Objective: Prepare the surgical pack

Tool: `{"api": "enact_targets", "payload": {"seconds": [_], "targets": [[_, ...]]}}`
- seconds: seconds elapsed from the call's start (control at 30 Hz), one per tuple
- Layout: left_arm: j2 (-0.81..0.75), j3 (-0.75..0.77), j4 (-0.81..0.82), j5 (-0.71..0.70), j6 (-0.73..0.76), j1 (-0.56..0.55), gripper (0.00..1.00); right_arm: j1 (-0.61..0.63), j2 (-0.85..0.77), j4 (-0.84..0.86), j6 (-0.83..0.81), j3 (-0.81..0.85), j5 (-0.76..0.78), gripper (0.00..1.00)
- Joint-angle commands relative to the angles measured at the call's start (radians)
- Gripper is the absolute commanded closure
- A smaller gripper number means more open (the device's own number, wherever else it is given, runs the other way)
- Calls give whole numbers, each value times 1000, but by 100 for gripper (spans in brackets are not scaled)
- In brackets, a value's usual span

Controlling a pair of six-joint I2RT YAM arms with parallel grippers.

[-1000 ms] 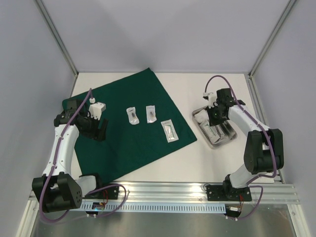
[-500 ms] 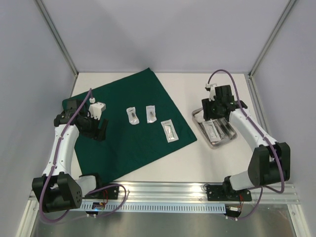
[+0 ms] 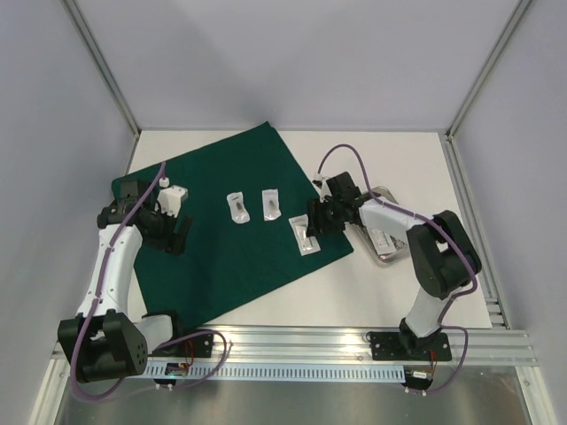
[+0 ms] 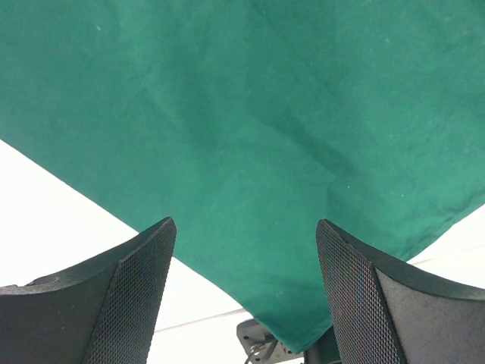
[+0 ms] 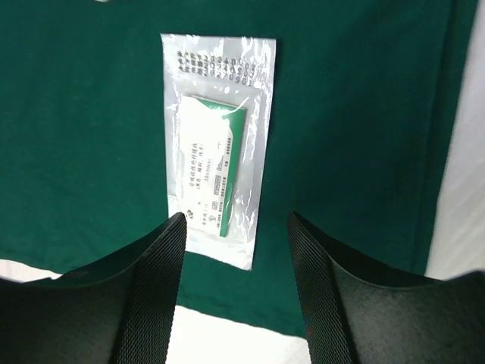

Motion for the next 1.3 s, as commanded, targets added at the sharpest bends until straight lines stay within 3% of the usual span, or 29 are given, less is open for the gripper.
{"api": "enact_targets", "payload": {"seconds": [0.0,0.57,0.73,0.8,0.97,1.1,1.27], "targets": [[-21,-15,2,-17,17,2,16,-3,36,66,34,49,-79,42],[-9,-16,16,-11,16,2,16,-14,207,161,84,74,-206,50],[-8,-16,16,-11,16,2,16,-20,256,159,98,92,-212,70],[-9,-16,16,-11,17,2,16,-18,270,149,91,98,-220,74],[-12,-15,13,-11,19,2,16,-18,245,127,88,77,-214,65],[-12,-16,14,-8,20,2,16,52,135,49,30,60,14,53],[-12,-20,14,-5,19,2,16,192,46,-23,-128,89,326,47]]}}
